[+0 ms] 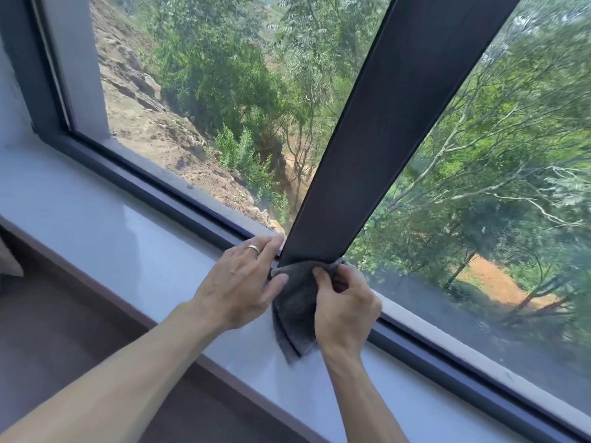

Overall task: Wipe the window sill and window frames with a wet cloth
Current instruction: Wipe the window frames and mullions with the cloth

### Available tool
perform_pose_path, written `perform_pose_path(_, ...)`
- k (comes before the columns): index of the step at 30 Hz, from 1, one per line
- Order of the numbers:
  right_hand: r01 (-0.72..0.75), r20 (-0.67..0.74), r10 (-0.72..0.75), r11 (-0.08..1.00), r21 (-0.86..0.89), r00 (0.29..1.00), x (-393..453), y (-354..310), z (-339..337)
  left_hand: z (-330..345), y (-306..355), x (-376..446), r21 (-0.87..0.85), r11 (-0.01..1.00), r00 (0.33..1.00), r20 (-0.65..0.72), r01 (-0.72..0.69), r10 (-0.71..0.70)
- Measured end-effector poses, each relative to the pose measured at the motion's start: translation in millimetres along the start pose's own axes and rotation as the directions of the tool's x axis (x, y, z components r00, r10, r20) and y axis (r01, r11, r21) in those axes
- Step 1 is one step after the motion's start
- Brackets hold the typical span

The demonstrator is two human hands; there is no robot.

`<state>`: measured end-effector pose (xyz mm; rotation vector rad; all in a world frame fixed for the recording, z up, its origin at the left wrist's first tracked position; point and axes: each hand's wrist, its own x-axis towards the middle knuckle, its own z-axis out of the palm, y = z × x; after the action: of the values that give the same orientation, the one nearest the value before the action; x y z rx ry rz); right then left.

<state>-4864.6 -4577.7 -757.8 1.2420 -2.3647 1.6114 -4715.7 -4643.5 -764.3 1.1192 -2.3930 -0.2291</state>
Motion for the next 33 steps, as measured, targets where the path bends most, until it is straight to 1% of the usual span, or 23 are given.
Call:
perform_pose_path(2,0.016,-0.017,-0.016,0.999,0.027,1.0,4.5,-3.3,-1.3,-0.9,-0.9,4.3,-0.002,1.0,0.998,-0.059,-0.009,0.009)
perform_pose_path(6,-0.037,0.146,0.044,0.998,-0.053,0.988,-2.5,2.4,-3.0,-0.3,8.9,9.0,0.014,1.0,0.995,-0.097,-0.008,0.009)
perform_pose_path(7,-0.034,0.169,0.043,0.998,-0.055,0.985,1.1,0.0,-4.9,0.0,11.2,9.5,0.027,1.0,0.995,-0.097,-0.001,0.004)
perform_pose_path(8,-0.02,0.164,0.026,0.999,-0.037,0.986,6.2,-3.7,-8.4,0.3,13.9,9.3,0.033,0.999,0.995,-0.098,0.004,0.0)
perform_pose_path(9,0.014,0.125,-0.013,1.0,-0.001,0.992,12.6,-8.3,-13.5,0.5,17.2,10.6,0.033,0.999,0.995,-0.104,0.002,0.002)
perform_pose_path(11,0.073,0.034,-0.076,0.995,0.06,0.997,21.1,-15.2,-18.9,1.2,20.0,13.9,0.038,0.999,0.987,-0.157,-0.007,0.013)
perform_pose_path(12,0.079,0.028,-0.082,0.994,0.07,0.996,22.1,-15.7,-18.7,0.9,20.3,16.9,0.037,0.999,0.984,-0.178,-0.008,0.014)
perform_pose_path(15,0.053,0.093,-0.056,0.998,0.034,0.994,18.3,-16.5,-23.2,-0.1,28.0,23.1,0.014,1.0,0.978,-0.206,-0.006,0.009)
perform_pose_path(16,0.063,0.094,-0.066,0.997,0.031,0.993,20.2,-20.0,-26.5,-3.3,30.4,24.4,0.009,1.0,0.976,-0.217,-0.007,0.009)
perform_pose_path(17,0.078,0.066,-0.08,0.996,0.044,0.995,23.4,-24.6,-29.3,-4.1,31.7,25.4,0.001,1.0,0.975,-0.224,-0.011,0.011)
perform_pose_path(19,0.119,-0.055,-0.114,0.988,0.098,0.992,36.0,-40.1,-36.3,-12.4,34.4,29.5,-0.016,1.0,0.969,-0.245,-0.019,0.015)
perform_pose_path(20,0.135,-0.09,-0.125,0.985,0.105,0.988,42.3,-44.7,-37.4,-16.6,34.5,32.7,-0.02,1.0,0.965,-0.262,-0.019,0.013)
perform_pose_path(21,0.139,-0.093,-0.131,0.986,0.092,0.987,44.2,-47.1,-37.8,-20.0,34.4,36.1,-0.025,0.999,0.961,-0.275,-0.025,0.017)
perform_pose_path(22,0.131,-0.068,-0.126,0.988,0.079,0.99,42.5,-45.7,-38.5,-21.7,36.1,38.7,-0.031,0.999,0.96,-0.279,-0.028,0.019)
perform_pose_path(25,0.102,0.047,-0.104,0.994,0.042,0.993,37.0,-46.5,-43.1,-29.0,39.9,42.4,-0.012,0.999,0.96,-0.276,-0.044,0.039)
perform_pose_path(27,0.144,0.019,-0.144,0.989,0.022,0.989,45.7,-58.3,-49.2,-36.5,42.6,47.0,-0.005,0.998,0.958,-0.28,-0.058,0.054)
perform_pose_path(29,0.184,-0.08,-0.179,0.982,0.053,0.98,57.0,-71.3,-53.9,-44.0,44.6,52.9,-0.013,0.998,0.952,-0.302,-0.055,0.049)
perform_pose_path(30,0.189,-0.102,-0.182,0.979,0.072,0.978,59.6,-73.5,-54.7,-46.7,45.3,55.6,-0.01,0.999,0.948,-0.315,-0.052,0.047)
perform_pose_path(31,0.178,-0.097,-0.17,0.981,0.077,0.981,58.0,-73.8,-53.6,-49.4,45.5,57.4,-0.005,0.999,0.945,-0.323,-0.051,0.047)
perform_pose_path(33,0.115,-0.007,-0.115,0.991,0.063,0.993,47.7,-73.5,-54.6,-54.0,46.3,57.2,-0.004,0.999,0.944,-0.328,-0.051,0.047)
